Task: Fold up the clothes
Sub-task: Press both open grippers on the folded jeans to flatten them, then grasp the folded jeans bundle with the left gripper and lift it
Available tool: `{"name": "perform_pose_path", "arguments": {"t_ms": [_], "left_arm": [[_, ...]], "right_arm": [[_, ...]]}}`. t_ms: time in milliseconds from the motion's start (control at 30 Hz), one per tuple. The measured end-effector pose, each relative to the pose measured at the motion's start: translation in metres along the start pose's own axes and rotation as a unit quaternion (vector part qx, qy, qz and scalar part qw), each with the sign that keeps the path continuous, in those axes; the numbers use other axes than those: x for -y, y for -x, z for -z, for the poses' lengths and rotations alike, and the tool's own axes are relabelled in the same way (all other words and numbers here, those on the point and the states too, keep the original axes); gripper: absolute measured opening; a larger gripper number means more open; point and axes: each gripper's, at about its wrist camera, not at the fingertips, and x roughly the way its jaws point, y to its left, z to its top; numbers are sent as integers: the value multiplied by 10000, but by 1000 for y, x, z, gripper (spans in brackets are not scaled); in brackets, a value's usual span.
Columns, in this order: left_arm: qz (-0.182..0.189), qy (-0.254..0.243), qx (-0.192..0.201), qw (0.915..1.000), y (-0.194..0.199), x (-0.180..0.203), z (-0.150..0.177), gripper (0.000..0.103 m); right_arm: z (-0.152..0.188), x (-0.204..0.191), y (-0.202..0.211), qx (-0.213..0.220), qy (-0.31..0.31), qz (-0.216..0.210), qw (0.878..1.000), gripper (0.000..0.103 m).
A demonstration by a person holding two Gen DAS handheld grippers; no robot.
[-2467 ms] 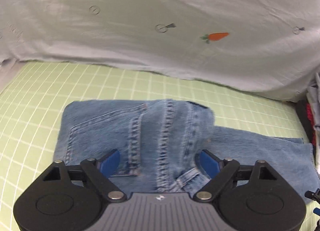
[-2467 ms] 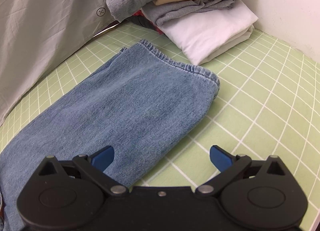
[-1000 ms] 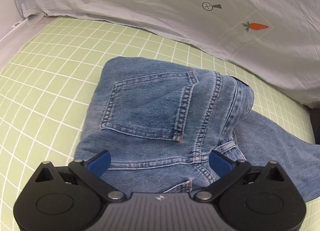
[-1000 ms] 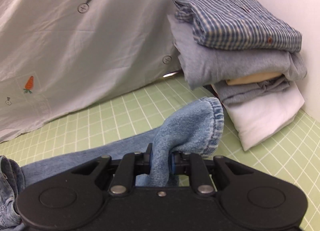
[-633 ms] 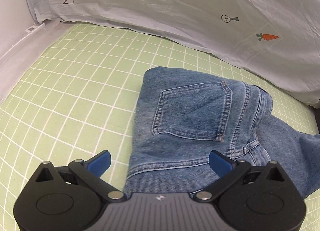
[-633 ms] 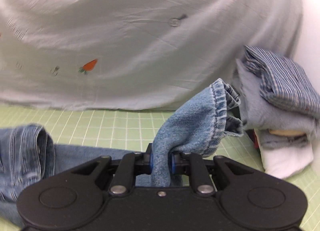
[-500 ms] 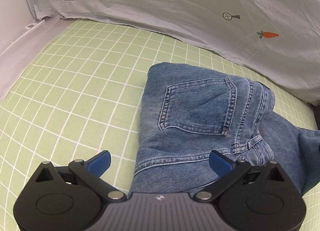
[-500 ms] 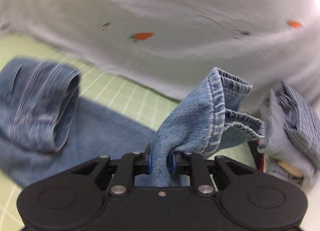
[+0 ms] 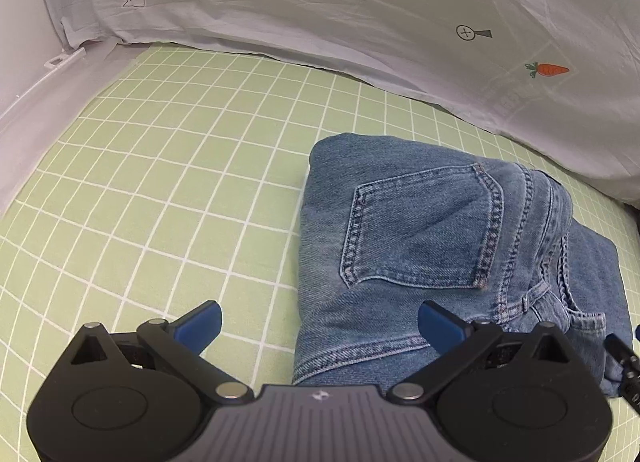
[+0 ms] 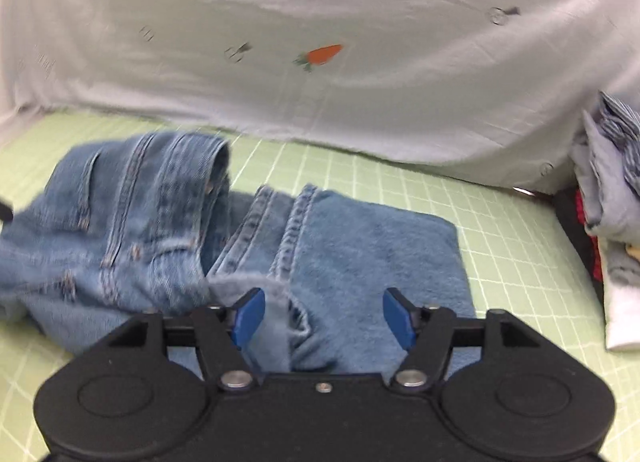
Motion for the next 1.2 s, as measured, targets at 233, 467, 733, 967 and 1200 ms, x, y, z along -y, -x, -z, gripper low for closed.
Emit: {"name": "perform_pose_path", "arguments": {"t_ms": [233, 467, 733, 967, 1200], "left_arm": [[-61, -21, -184, 9998, -10, 5, 7, 103], [-176, 103, -341, 9992, -17, 0, 13, 103], [-69, 394, -507, 9979, -31, -12, 12, 103], [296, 484, -560, 9968, -49, -15, 0, 103], [597, 320, -528, 9963, -64, -10, -4, 100]], "right_arm": [[4, 23, -41, -617, -744, 742, 9925, 74], [28, -33, -45, -849, -200, 323, 9957, 73], [18, -12, -35, -1225, -657, 191, 9901, 88], [15, -9, -21, -1214, -538, 572, 9895, 90], [13, 0, -20, -1306, -643, 852, 9857, 90]]}}
